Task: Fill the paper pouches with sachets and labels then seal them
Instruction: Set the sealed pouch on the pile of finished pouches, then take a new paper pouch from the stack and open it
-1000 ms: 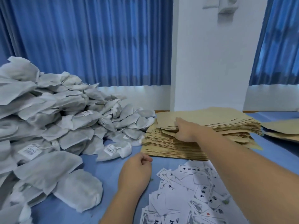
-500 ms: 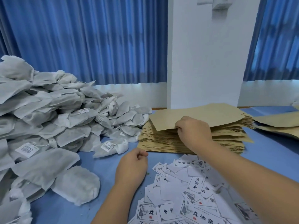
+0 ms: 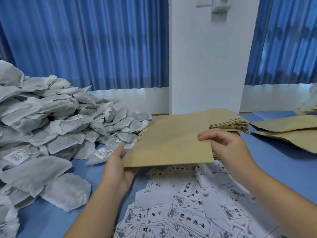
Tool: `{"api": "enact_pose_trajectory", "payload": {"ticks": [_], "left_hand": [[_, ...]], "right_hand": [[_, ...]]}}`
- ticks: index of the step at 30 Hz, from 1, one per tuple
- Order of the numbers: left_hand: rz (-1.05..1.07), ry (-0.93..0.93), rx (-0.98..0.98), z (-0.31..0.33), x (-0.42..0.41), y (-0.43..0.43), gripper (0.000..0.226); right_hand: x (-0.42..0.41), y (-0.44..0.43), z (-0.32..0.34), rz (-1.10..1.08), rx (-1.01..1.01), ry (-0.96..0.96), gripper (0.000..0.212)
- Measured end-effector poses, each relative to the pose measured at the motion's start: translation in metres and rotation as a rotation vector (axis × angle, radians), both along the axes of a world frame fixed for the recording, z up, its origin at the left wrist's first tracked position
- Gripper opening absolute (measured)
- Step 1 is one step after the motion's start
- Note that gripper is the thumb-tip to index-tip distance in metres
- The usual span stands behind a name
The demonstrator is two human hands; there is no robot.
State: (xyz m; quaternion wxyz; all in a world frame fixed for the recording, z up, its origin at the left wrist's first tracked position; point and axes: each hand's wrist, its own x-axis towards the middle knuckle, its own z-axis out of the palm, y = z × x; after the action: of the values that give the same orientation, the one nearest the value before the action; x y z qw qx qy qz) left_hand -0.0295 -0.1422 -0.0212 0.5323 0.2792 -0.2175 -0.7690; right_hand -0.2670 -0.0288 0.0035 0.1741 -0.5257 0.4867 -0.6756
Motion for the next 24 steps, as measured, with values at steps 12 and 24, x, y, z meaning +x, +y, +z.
{"api": "enact_pose_trajectory", "payload": {"ticks": [12, 24], "left_hand": [[-0.065, -0.901, -0.264, 0.009, -0.009, 0.022, 0.021], [-0.198, -0.773, -0.387, 0.013, -0.014, 0.035, 0.012]], "right_hand": [[-0.002, 0.003, 0.011, -0.362, 0.426, 0.249, 0.045], [-0.021, -0.035, 0.030, -0.455, 0.756, 0.126, 0.013]]}}
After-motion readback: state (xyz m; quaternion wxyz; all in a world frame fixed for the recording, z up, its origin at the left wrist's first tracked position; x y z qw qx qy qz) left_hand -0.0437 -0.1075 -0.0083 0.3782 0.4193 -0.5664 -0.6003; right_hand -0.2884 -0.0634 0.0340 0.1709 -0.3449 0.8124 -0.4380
